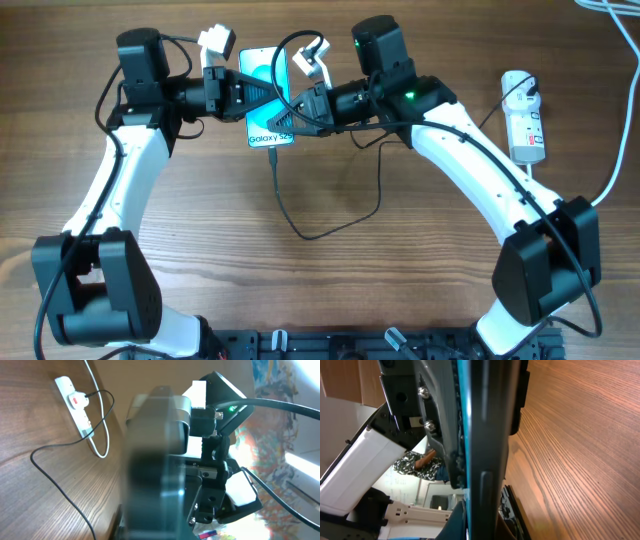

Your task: Plug charger to phone and switch on socket

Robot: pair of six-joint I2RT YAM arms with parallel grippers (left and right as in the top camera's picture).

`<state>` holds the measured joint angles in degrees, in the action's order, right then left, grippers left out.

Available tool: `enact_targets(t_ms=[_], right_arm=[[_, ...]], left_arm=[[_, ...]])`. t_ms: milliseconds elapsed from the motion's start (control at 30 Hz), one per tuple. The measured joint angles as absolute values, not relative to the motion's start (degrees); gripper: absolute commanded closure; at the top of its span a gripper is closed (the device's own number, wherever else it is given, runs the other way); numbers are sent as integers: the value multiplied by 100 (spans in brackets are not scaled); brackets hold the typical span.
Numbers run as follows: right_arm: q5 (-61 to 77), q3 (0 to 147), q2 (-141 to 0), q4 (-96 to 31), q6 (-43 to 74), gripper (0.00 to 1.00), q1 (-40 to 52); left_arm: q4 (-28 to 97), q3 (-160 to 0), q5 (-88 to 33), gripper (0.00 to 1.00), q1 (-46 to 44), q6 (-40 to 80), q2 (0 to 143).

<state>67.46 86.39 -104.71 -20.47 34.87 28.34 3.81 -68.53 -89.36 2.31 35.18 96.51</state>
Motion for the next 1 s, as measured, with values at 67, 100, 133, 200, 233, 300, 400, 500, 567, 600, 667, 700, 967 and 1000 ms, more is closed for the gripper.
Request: enact_targets(t_ms=[67, 100, 133, 200, 233, 300, 400, 500, 567, 600, 667, 700, 967, 1000], right_arm=[[6659, 8639, -10471, -2053, 3479, 96, 2847], [6615, 8639, -10471, -2051, 3474, 96, 2847], [6580, 8639, -10471, -2064, 3479, 96, 2847], [6539, 8639, -10471, -2058, 3472, 96, 2847], [6523, 8639, -10471, -2060, 3474, 96, 2847], [6484, 8639, -10471, -2067, 3472, 96, 2847], [6379, 8639, -10471, -2106, 3409, 96, 2847], [6158, 8639, -10471, -2410, 3277, 96, 2821], [5850, 8639, -10471, -2801, 3151, 96, 2764], [5714, 8639, -10471, -2926, 3092, 96, 2731], [5424, 8637, -10471, -3142, 2945, 96, 2626], [5231, 8613, -10471, -3242, 2823, 96, 2556], [4130, 8064, -10519, -3518, 2541, 96, 2449], [4080, 8001, -10569, -3514, 2523, 96, 2449]], left_arm=[[390, -6851, -8921, 45, 231, 3507, 9653], [399, -6851, -8906, 39, 228, 3500, 9653], [377, -6851, -8899, 32, 228, 3481, 9651], [366, -6851, -8855, 23, 231, 3511, 9651], [357, -6851, -8829, 20, 231, 3505, 9651], [340, -6851, -8748, 17, 244, 3511, 9651], [338, -6851, -8538, 7, 351, 3522, 9651], [395, -6851, -8276, 2, 530, 3522, 9651], [563, -6851, -7990, 0, 703, 3527, 9651], [659, -6851, -7870, 0, 762, 3524, 9651], [974, -6851, -7505, 0, 897, 3511, 9651], [1168, -6851, -7286, 0, 954, 3487, 9651], [2941, -6858, -4904, 0, 1079, 3173, 9653], [3059, -6858, -4630, 0, 1079, 3157, 9651]])
